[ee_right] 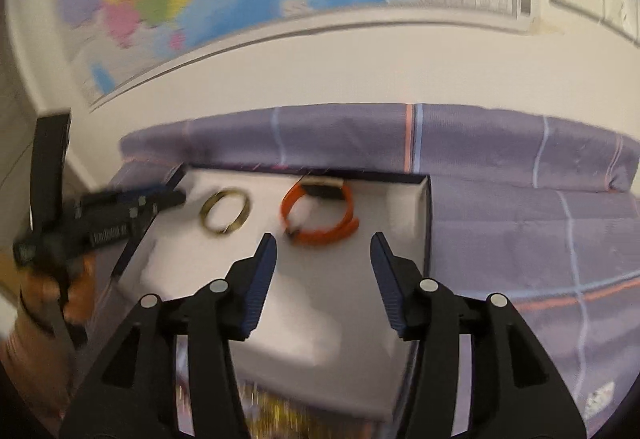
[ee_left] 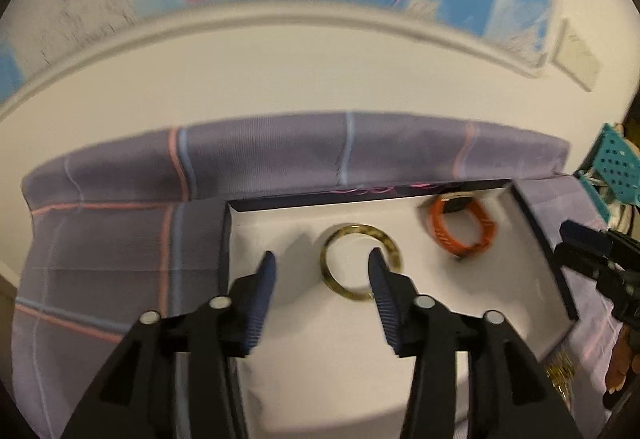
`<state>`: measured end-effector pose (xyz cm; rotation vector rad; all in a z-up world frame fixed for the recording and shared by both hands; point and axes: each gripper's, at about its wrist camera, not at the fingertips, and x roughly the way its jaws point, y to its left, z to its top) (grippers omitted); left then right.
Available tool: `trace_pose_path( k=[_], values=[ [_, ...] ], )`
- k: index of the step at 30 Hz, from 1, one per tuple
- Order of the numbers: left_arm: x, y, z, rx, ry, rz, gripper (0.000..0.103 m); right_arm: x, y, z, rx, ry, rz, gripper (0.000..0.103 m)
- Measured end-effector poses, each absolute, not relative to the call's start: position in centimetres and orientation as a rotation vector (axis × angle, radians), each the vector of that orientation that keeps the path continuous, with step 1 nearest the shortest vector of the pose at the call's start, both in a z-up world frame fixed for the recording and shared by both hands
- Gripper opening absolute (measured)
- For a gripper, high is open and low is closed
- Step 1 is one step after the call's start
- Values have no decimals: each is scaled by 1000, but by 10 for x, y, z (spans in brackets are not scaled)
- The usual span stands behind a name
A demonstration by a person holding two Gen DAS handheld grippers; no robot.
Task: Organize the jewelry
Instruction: 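Carry the bangle and watch into the white tray and open both grippers, then move the right gripper to the yellow bead necklace and grasp it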
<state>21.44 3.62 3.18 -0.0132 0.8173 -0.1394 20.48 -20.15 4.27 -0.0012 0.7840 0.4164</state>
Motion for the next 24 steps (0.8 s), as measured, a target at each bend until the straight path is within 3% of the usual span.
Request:
trace_pose_path(
  k=[7,9,17,24],
  values=[
    [143,21,41,23,756,-255,50,127,-213,28,-113,792,486,48],
    [127,19,36,18,762,-291,50,109,-214,18,-148,805,487,41],
    [86,3,4,66,805,-349,51,78,-203,-14,-232,841,512,30],
    [70,-5,-12,93,832,-388,51,59,-199,-20,-284,861,539,28]
  ],
)
